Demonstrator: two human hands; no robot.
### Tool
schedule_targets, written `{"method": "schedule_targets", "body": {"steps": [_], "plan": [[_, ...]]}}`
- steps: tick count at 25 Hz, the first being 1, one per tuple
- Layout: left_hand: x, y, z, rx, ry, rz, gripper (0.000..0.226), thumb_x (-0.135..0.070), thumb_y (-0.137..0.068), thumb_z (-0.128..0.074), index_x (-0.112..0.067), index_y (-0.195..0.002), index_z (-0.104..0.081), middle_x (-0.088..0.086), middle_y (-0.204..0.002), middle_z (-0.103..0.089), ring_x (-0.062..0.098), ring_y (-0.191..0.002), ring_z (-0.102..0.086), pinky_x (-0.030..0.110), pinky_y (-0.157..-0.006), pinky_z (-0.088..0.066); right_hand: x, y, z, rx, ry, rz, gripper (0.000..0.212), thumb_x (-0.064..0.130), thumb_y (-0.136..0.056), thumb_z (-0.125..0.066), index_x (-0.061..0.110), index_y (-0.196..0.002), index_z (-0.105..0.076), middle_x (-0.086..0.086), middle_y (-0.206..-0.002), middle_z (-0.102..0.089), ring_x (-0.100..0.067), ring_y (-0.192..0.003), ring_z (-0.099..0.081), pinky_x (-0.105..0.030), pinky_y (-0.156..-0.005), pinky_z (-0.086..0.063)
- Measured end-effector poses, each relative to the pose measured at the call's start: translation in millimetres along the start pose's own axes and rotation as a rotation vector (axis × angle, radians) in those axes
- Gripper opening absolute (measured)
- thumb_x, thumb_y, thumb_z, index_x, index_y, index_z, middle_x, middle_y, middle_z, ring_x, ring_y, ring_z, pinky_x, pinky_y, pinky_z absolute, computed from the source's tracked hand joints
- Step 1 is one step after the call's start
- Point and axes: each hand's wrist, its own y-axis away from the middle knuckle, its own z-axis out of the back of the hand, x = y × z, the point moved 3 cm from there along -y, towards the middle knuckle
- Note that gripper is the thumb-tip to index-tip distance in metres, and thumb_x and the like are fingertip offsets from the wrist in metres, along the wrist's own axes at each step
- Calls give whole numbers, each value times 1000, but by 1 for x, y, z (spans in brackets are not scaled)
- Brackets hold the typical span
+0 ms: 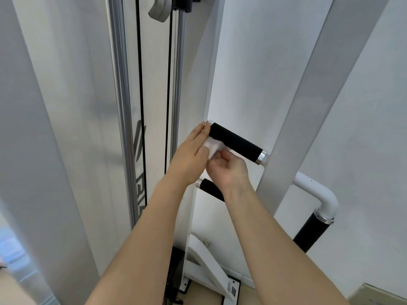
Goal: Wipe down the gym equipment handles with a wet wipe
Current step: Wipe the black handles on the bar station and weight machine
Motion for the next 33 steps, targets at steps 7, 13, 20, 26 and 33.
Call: {"method": "schedule_targets", "body": {"steps": [7, 13, 20, 26, 33], "plan": [[3, 2, -4, 2, 104, 30, 68, -17, -75, -27, -21, -142, -33, -12, -152, -24, -12, -126, -18, -1, -98, -12, 2, 12, 0, 159, -15, 85, 24, -7, -90, -37, 5, -91, -58, -14, -88, -65, -24, -96, -60, -34, -86, -47], [4, 4, -8, -2, 43, 12, 63, 2, -88, -27, -26, -145, -25, -13, -155, -16, -14, -125, -15, -14, -83, -7, 27, 26, 16, 97, 13, 286, 23, -8, -91, -41, 3, -92, -61, -11, -92, -63, -15, -103, -59, -26, -95, -46], [6, 3, -12, -16, 69, 6, 69, -13, -78, -25, -27, -145, -22, -14, -155, -14, -6, -136, -14, 2, -98, -11, 21, 24, 12, 28, 0, 339, 18, -8, -90, -46, 2, -84, -60, -6, -78, -63, -12, -72, -63, -21, -100, -43], [27, 16, -25, 55, 336, 90, 70, 4, -88, -23, -34, -146, -13, -22, -152, -11, -9, -137, -7, 5, -103, -5, 29, 59, 55, -227, 1571, 990, 23, -7, -88, -48, -8, -106, -62, -16, -104, -68, -32, -98, -63, -16, -89, -46], [92, 47, -51, -37, 415, 561, 44, -18, -99, -27, -17, -142, -33, 1, -147, -36, 13, -135, -33, 28, -116, -18, 11, 23, 91, -170, 2693, 787, 52, -1, -96, -27, 8, -146, -18, -9, -155, -20, -20, -144, -11, -32, -116, -8]]}}
